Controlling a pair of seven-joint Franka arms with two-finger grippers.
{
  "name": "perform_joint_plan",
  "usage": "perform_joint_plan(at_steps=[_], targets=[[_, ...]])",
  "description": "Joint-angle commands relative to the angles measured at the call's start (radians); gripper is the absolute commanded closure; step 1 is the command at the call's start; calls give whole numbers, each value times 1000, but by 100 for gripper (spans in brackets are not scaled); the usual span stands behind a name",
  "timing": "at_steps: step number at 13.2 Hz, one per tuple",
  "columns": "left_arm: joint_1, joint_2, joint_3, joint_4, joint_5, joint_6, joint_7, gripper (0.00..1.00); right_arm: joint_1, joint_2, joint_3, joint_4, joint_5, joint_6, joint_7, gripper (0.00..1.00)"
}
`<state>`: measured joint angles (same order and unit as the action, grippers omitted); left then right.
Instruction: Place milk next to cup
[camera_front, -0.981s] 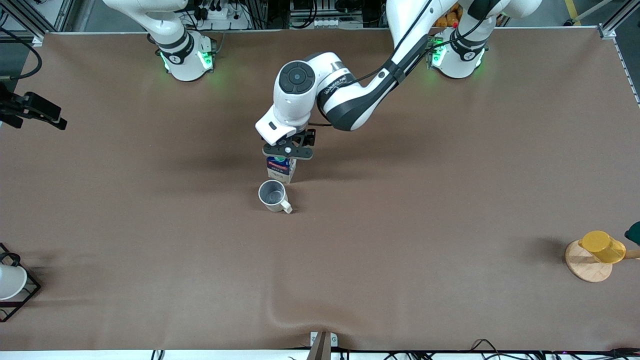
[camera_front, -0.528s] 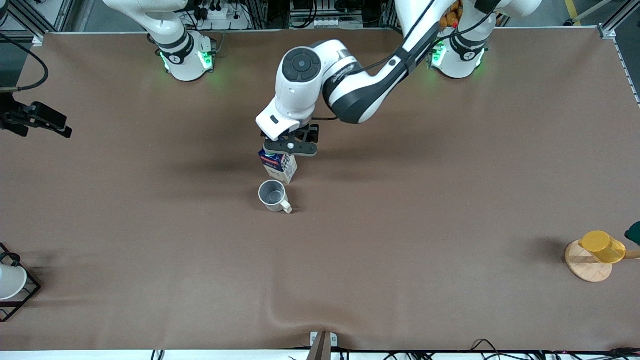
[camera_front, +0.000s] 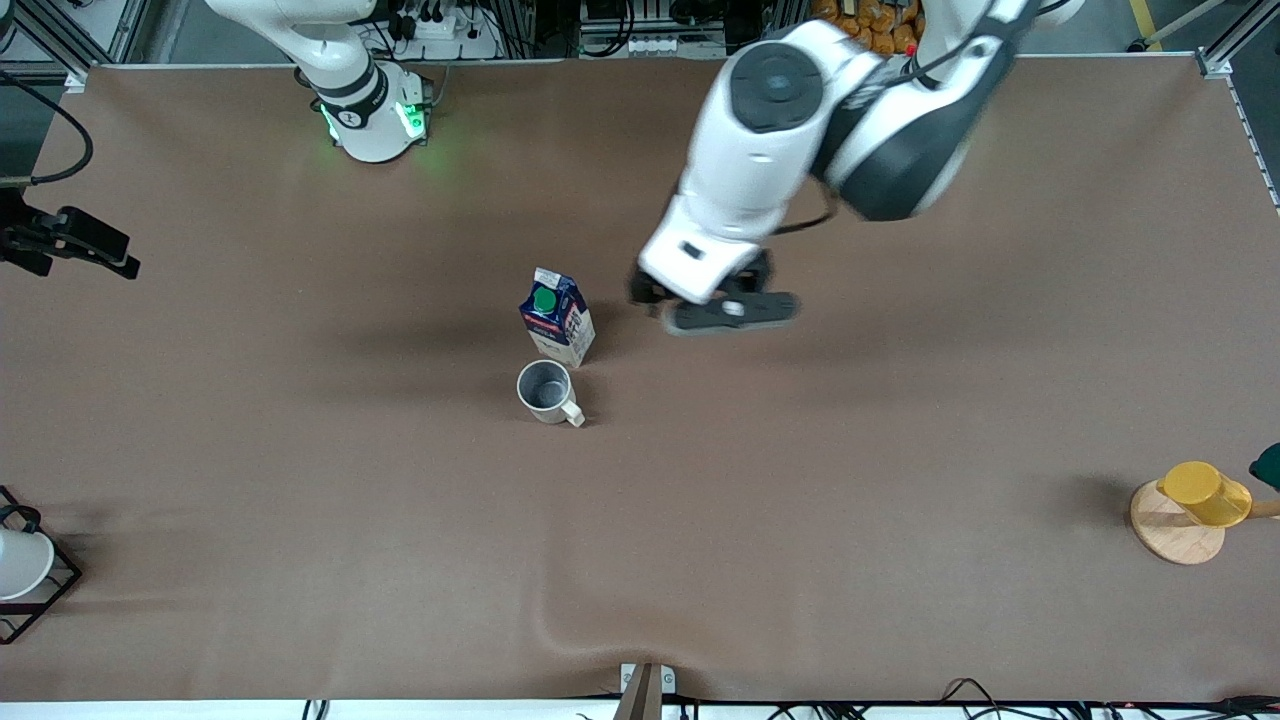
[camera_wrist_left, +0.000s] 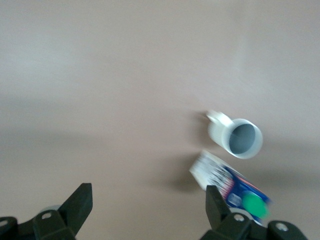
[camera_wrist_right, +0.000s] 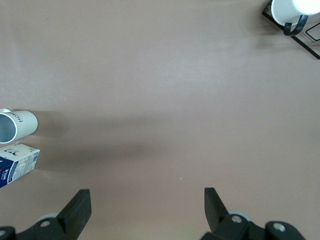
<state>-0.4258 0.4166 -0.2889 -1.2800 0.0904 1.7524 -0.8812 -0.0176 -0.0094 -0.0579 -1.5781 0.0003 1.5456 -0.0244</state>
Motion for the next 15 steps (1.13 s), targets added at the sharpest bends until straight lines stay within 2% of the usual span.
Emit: perform_joint_plan(at_steps=[1,5,7,10,12,14,15], targets=[[35,-84,-4,-38,164,-156,54,0,1,8,1,21,-16,-12,17,0],[180,-139,-13,-42,155,-209,246,0,1,8,1,21,-16,-15,17,0],[254,-151,-12,-47,85,-211,298,0,1,8,1,21,-16,-15,17,0],[303,-241,39,-157,54,-199,474,0,2,8,1,21,-16,-15,17,0],[379,-289,43,-214,31,-195,548,0,4,8,1,21,-16,-13,17,0],[429,-379,63,-324,-64,-151,581,0,4,8,1,21,-16,-12,17,0],[429,-409,72,-360,-69,-133,588,0,2,8,1,21,-16,-12,17,0]])
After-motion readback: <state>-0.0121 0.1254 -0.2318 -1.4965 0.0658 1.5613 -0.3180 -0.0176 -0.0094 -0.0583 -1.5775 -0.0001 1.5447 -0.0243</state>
